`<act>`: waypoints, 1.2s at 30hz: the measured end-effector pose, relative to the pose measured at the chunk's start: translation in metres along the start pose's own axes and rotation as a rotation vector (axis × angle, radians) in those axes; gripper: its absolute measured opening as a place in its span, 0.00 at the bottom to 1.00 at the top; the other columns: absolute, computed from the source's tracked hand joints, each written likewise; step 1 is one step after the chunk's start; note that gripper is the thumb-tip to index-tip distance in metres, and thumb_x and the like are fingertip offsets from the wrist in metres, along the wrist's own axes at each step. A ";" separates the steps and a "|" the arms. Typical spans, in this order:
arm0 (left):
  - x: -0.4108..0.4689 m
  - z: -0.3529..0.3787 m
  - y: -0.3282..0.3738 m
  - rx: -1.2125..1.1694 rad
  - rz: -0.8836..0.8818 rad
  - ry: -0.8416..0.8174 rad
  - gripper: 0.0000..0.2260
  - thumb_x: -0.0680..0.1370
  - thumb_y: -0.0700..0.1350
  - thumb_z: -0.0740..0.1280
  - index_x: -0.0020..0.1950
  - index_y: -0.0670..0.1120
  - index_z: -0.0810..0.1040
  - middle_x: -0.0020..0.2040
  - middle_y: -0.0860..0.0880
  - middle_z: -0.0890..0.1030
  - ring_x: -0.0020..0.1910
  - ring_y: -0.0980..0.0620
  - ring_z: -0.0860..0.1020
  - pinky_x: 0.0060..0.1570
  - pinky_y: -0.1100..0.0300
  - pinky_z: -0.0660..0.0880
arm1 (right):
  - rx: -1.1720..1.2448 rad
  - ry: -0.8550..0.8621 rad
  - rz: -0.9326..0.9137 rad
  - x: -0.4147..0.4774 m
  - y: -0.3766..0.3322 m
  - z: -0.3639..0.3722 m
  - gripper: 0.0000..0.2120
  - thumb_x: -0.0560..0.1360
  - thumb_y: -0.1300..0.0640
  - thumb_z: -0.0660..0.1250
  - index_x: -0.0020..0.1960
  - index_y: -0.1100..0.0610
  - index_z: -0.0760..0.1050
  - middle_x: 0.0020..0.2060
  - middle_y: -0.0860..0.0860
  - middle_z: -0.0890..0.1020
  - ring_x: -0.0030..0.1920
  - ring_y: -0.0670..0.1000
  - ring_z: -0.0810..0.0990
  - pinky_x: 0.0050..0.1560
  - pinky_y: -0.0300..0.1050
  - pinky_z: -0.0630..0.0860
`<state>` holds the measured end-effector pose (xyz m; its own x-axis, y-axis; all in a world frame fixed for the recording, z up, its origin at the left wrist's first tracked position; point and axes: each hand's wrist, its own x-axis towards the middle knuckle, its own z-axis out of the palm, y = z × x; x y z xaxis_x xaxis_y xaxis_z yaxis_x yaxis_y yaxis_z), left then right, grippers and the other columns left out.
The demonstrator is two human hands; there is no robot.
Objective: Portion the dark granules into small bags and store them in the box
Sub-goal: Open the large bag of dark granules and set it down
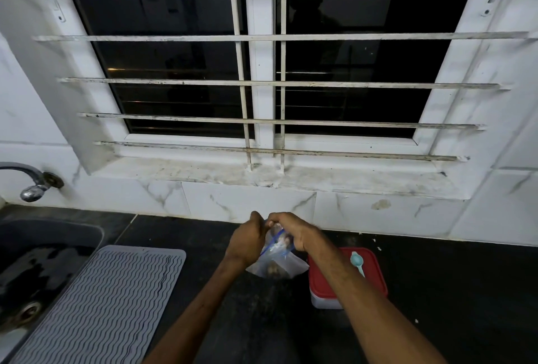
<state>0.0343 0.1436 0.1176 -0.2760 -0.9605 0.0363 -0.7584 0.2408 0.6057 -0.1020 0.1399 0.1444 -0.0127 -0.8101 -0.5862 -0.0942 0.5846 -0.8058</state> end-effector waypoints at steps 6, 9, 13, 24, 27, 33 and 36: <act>0.001 0.021 0.001 -0.340 -0.263 0.166 0.17 0.85 0.49 0.54 0.51 0.37 0.73 0.51 0.35 0.80 0.52 0.38 0.78 0.48 0.52 0.72 | -0.246 0.232 -0.344 0.007 0.011 -0.003 0.23 0.72 0.43 0.73 0.60 0.54 0.70 0.52 0.52 0.77 0.53 0.51 0.76 0.50 0.45 0.73; 0.005 0.019 -0.003 -0.464 -0.379 0.319 0.20 0.85 0.48 0.54 0.54 0.32 0.74 0.53 0.32 0.79 0.54 0.34 0.77 0.50 0.52 0.70 | -0.648 0.506 -0.504 0.004 0.017 -0.005 0.25 0.74 0.40 0.69 0.59 0.58 0.70 0.57 0.55 0.73 0.58 0.56 0.71 0.52 0.49 0.70; 0.001 0.022 0.007 -0.599 -0.408 0.348 0.17 0.85 0.46 0.54 0.55 0.33 0.72 0.52 0.35 0.78 0.51 0.39 0.76 0.45 0.55 0.66 | -0.716 0.545 -0.557 -0.005 0.015 0.020 0.25 0.77 0.41 0.64 0.61 0.62 0.70 0.57 0.58 0.75 0.57 0.59 0.74 0.53 0.49 0.72; -0.003 0.017 -0.005 -1.239 -0.514 0.174 0.15 0.85 0.42 0.54 0.56 0.33 0.75 0.51 0.33 0.80 0.44 0.41 0.79 0.46 0.51 0.78 | -0.283 0.257 -0.408 0.012 0.023 0.030 0.13 0.80 0.61 0.63 0.37 0.58 0.75 0.35 0.56 0.78 0.38 0.54 0.75 0.43 0.46 0.70; -0.005 0.002 -0.014 -1.431 -0.580 0.006 0.17 0.84 0.46 0.54 0.56 0.35 0.77 0.46 0.38 0.84 0.44 0.42 0.81 0.48 0.50 0.77 | 0.227 -0.050 -0.274 0.006 0.023 0.017 0.11 0.81 0.62 0.61 0.43 0.65 0.78 0.31 0.53 0.82 0.32 0.48 0.81 0.38 0.41 0.79; -0.009 -0.005 -0.009 -1.296 -0.448 -0.042 0.26 0.81 0.60 0.58 0.58 0.38 0.80 0.52 0.38 0.84 0.53 0.39 0.82 0.57 0.48 0.77 | 0.515 -0.230 0.031 -0.003 0.010 0.011 0.21 0.79 0.45 0.63 0.44 0.63 0.80 0.37 0.58 0.85 0.40 0.56 0.83 0.45 0.49 0.78; -0.011 -0.005 0.001 -0.951 -0.223 0.071 0.21 0.78 0.58 0.64 0.63 0.45 0.72 0.51 0.44 0.83 0.47 0.50 0.85 0.47 0.58 0.81 | 0.377 -0.158 0.020 0.002 -0.001 0.020 0.31 0.77 0.33 0.58 0.46 0.61 0.82 0.39 0.59 0.85 0.41 0.58 0.83 0.49 0.49 0.79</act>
<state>0.0393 0.1534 0.1222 -0.1243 -0.9839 -0.1281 0.0124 -0.1307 0.9913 -0.0816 0.1387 0.1418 0.1452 -0.7986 -0.5841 0.2768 0.5996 -0.7509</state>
